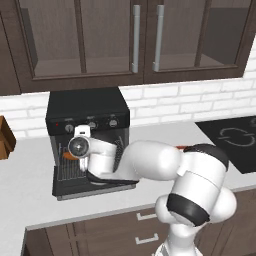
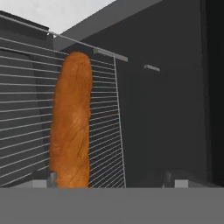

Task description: Pick up the kebab skewer and baguette bread, and place them inside the toaster oven. Close the toaster oven door and start by setting the timer.

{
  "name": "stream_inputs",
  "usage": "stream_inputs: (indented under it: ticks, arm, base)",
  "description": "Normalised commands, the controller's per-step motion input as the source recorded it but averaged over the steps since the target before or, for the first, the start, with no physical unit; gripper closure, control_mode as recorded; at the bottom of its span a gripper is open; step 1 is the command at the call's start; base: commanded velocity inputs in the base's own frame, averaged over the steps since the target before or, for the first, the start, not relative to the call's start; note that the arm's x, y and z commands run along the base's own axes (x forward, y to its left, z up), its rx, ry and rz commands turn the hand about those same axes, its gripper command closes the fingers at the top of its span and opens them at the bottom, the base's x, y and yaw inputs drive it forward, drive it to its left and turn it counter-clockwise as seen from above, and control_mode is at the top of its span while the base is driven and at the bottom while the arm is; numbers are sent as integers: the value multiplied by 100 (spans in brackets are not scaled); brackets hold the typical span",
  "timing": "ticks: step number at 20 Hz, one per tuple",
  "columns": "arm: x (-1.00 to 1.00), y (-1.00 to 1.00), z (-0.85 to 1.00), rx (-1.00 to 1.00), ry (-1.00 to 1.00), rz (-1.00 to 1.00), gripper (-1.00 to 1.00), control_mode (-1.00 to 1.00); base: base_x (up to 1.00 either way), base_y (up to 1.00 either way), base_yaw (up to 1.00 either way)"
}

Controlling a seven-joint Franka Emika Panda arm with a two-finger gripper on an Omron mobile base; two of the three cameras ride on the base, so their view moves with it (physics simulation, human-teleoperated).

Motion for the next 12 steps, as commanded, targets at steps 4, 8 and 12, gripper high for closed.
stream_inputs:
  ticks: [4,8,12]
  arm:
    - [-93,-75,25,0,0,-10,-100,-100]
    - [-92,-100,54,2,1,-20,-100,-100]
    - [-66,-100,62,8,9,-28,-100,-100]
  base:
    - [0,0,0]
    - [0,0,0]
    - [0,0,0]
